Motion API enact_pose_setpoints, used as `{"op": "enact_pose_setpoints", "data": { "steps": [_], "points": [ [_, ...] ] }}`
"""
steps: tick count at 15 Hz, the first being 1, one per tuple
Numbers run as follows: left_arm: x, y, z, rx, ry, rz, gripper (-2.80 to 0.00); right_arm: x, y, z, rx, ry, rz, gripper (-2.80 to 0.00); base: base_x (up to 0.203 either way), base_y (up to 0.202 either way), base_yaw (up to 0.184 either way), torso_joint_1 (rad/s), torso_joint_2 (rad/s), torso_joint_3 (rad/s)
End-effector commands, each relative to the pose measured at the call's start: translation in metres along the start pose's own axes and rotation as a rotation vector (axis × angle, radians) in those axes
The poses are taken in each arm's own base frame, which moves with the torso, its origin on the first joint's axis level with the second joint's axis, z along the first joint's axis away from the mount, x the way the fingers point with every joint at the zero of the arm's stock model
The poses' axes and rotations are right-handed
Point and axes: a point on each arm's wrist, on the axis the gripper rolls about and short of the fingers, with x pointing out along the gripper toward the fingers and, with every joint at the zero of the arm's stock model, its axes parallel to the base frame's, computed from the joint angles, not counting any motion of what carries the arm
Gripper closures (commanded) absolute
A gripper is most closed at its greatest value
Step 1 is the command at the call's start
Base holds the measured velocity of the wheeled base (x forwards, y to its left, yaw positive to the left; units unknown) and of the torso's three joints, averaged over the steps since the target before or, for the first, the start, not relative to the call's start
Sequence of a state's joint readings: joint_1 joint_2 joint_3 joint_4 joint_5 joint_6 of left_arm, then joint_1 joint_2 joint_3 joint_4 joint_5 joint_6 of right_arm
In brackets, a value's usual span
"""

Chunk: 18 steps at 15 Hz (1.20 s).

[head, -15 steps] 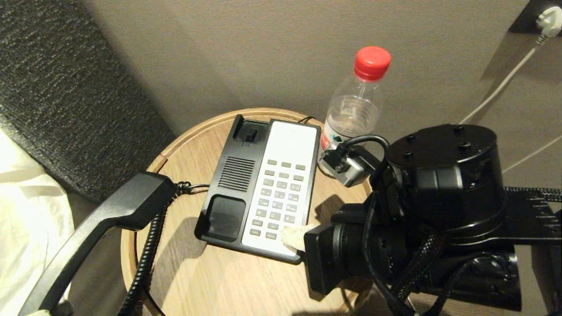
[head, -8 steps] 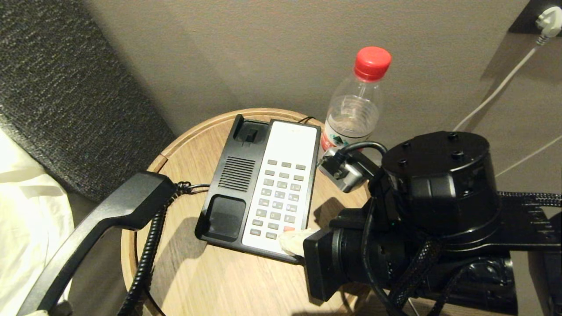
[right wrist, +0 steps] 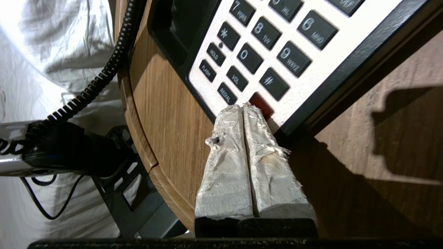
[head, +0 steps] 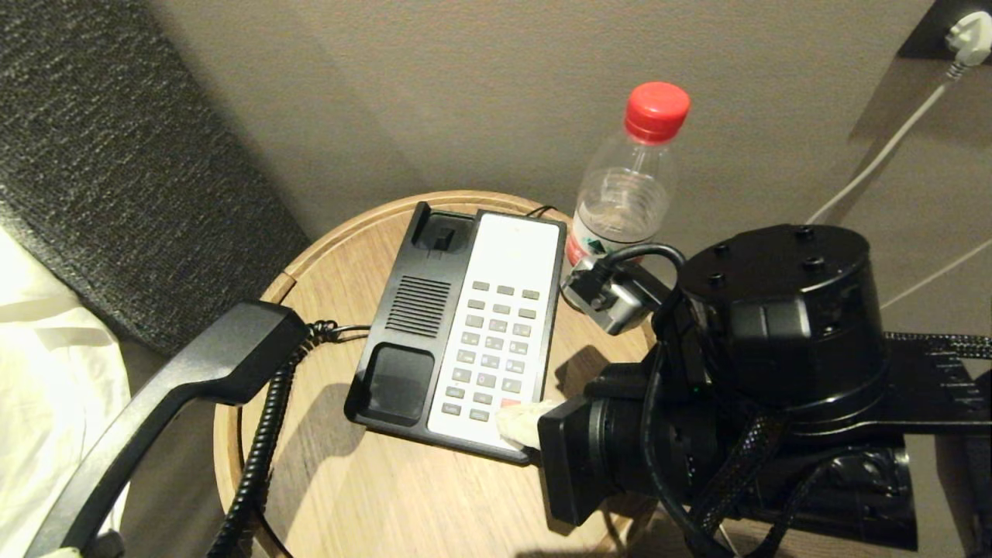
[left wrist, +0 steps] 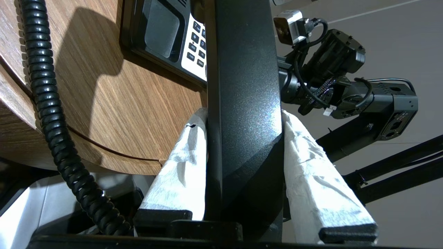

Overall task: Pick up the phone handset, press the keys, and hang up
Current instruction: Dial the number, then put the handset back

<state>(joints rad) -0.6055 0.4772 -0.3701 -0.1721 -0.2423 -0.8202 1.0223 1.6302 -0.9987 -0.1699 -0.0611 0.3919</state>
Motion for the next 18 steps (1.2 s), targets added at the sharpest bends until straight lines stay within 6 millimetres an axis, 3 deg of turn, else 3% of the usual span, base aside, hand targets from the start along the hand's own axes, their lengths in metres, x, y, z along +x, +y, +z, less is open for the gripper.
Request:
{"op": "enact_pose_setpoints", "data": {
  "steps": [1,4,9,13,16,18],
  "points": [
    [0.000,0.001,-0.001,-0.006,0.003,0.000,0.00,-0.012,0.001,0.004,0.008,-0.029,0.013,0.00,0.000,0.000,0.000,0.000,0.00,0.000],
    [0.000,0.002,-0.001,-0.006,0.005,0.002,0.00,-0.026,0.000,0.004,0.014,-0.048,0.021,0.00,0.000,0.000,0.000,0.000,0.00,0.000],
    [0.001,0.000,0.000,0.000,0.005,0.002,0.00,-0.029,-0.001,0.003,0.012,-0.047,0.014,0.00,0.000,0.000,0.000,0.000,0.00,0.000],
    [0.011,0.001,0.003,0.127,0.039,0.034,0.00,-0.049,-0.012,-0.004,0.016,-0.066,-0.043,0.00,0.000,0.000,0.000,0.000,0.00,0.000],
    [0.043,0.003,0.012,0.341,0.127,0.111,0.00,-0.071,-0.025,-0.013,0.018,-0.079,-0.074,0.00,0.000,0.000,0.000,0.000,0.00,0.000],
    [0.079,-0.002,0.031,0.396,0.140,0.188,0.00,-0.085,-0.027,-0.011,0.015,-0.113,-0.071,0.00,0.000,0.000,0.000,0.000,0.00,0.000]
  ]
}}
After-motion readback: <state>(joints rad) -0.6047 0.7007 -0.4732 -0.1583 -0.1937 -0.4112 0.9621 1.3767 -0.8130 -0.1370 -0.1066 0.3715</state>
